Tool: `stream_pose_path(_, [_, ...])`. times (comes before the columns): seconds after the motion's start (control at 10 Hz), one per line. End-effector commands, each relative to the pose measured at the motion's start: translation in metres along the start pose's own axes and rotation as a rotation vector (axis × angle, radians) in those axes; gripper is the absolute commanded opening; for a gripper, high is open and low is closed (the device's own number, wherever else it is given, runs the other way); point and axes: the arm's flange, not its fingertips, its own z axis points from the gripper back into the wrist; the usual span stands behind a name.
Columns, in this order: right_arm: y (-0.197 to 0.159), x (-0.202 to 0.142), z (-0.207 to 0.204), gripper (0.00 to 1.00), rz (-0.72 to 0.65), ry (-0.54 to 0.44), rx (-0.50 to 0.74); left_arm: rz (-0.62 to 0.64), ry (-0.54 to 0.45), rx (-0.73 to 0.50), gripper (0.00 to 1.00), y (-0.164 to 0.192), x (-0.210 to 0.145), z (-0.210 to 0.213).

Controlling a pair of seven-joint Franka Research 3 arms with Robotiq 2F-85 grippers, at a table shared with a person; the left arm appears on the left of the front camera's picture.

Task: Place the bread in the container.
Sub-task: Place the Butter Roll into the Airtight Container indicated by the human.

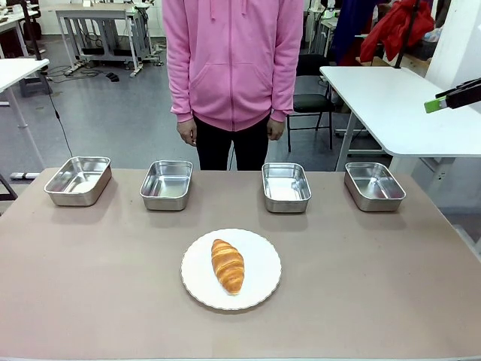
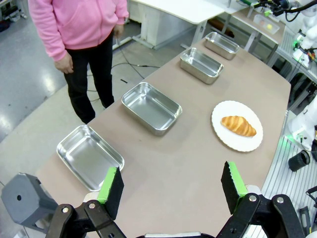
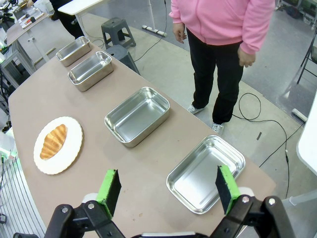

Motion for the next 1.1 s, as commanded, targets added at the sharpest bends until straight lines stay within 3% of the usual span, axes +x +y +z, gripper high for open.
stream_pose_path(0.0, [0.0010,0.0004,-0.0009,1.00,0.002,-0.002,0.002,-0.004,-0.004,0.001,1.00,-0.0008,0.0014,0.0000])
stream_pose_path(1.0, [0.0010,0.0004,-0.0009,1.00,0.002,-0.002,0.002,-0.004,-0.004,0.001,1.00,-0.0008,0.0014,0.0000])
